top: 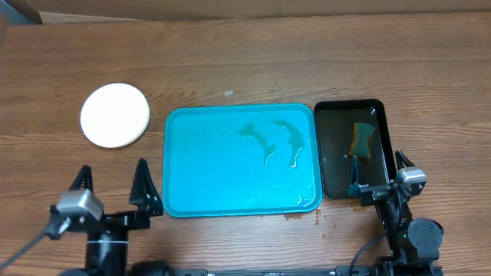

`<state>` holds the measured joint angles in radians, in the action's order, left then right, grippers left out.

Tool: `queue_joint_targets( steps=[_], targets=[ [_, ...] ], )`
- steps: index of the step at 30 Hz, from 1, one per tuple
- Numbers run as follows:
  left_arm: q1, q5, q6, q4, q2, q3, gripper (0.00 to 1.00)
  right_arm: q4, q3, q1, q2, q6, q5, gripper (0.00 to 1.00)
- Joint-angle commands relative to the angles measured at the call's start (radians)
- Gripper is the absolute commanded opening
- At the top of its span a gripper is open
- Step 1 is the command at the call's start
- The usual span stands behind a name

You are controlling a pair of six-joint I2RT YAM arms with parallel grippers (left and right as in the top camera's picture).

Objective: Clean dirty plates on tray and stack at the side

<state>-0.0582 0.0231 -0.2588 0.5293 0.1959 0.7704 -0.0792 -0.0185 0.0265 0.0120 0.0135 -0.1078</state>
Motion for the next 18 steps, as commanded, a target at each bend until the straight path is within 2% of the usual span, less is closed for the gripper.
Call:
queue_joint_targets(
  steps=[1, 5, 10, 13, 18],
  targets=[
    [0.006, -0.02, -0.023, -0.153, -0.111, -0.148, 1.0, 0.005, 0.01, -0.003, -0.003, -0.007, -0.005, 1.0],
    [0.006, -0.004, -0.075, -0.425, -0.194, -0.304, 1.0, 0.005, 0.01, -0.003, -0.003, -0.007, -0.005, 1.0],
    [0.006, -0.004, -0.142, -0.721, -0.192, -0.452, 1.0, 0.005, 0.01, -0.003, -0.003, -0.007, -0.005, 1.0],
    [0.006, -0.004, -0.147, -0.817, -0.192, -0.534, 1.0, 0.006, 0.01, -0.003, -0.003, -0.007, -0.005, 1.0],
    [0.006, -0.01, -0.161, -0.834, -0.192, -0.643, 1.0, 0.005, 0.01, -0.003, -0.003, -0.007, -0.005, 1.0]
  ],
)
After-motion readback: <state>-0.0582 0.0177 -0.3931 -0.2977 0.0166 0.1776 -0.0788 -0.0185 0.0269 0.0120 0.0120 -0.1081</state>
